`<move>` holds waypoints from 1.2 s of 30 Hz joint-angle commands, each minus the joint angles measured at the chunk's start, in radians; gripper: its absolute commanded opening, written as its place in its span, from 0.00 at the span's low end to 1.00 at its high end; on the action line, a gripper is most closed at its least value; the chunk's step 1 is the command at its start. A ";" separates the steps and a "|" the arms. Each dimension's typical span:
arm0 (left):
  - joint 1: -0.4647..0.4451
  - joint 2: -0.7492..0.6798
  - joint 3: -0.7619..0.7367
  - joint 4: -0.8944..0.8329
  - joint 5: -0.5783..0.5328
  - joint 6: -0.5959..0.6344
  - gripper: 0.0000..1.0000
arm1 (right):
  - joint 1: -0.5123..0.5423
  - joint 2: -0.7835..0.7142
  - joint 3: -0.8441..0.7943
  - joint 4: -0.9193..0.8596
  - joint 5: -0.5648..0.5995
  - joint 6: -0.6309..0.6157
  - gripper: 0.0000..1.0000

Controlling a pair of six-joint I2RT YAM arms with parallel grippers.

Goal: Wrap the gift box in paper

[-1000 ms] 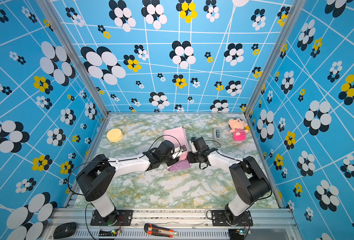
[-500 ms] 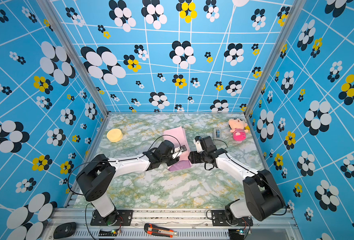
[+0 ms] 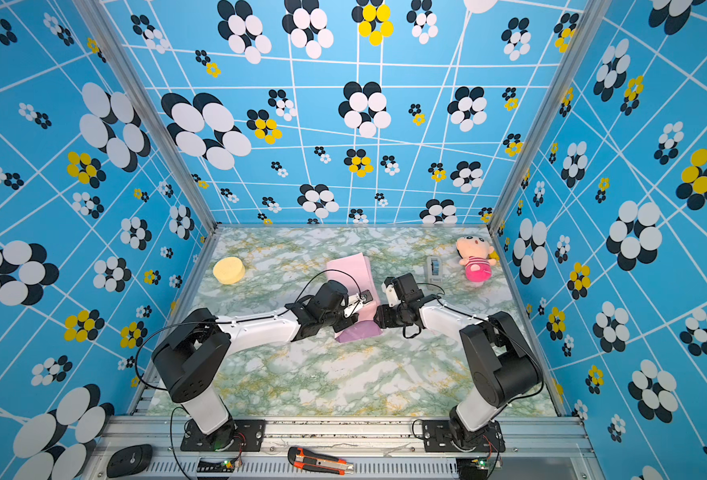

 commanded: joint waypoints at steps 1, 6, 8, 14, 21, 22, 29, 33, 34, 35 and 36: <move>0.000 0.023 0.001 -0.046 0.045 -0.017 0.53 | 0.003 0.040 0.045 0.056 0.003 0.014 0.51; -0.002 0.018 -0.001 -0.043 0.049 -0.022 0.52 | 0.005 0.063 0.052 0.062 0.090 0.032 0.33; -0.002 0.020 -0.001 -0.045 0.050 -0.025 0.52 | 0.008 0.068 0.049 0.058 0.112 0.041 0.23; -0.002 0.024 0.001 -0.040 0.056 -0.037 0.53 | 0.031 0.046 0.007 0.077 0.151 0.095 0.17; -0.003 0.030 0.007 -0.042 0.046 -0.040 0.52 | 0.037 -0.042 -0.054 0.080 0.100 0.173 0.35; -0.003 0.031 0.009 -0.042 0.047 -0.040 0.52 | 0.038 -0.056 -0.063 0.079 0.092 0.182 0.35; -0.003 0.033 0.013 -0.042 0.049 -0.039 0.52 | 0.038 -0.099 -0.103 0.116 0.066 0.224 0.33; -0.003 0.035 0.018 -0.046 0.049 -0.040 0.52 | 0.037 -0.085 -0.095 0.108 0.060 0.223 0.29; -0.003 0.035 0.019 -0.047 0.049 -0.040 0.52 | 0.038 -0.087 -0.089 0.087 0.062 0.212 0.32; -0.003 0.035 0.021 -0.051 0.049 -0.040 0.52 | 0.037 -0.091 -0.082 0.045 0.073 0.198 0.36; -0.003 0.035 0.021 -0.054 0.049 -0.038 0.52 | 0.037 -0.101 -0.075 0.006 0.091 0.185 0.41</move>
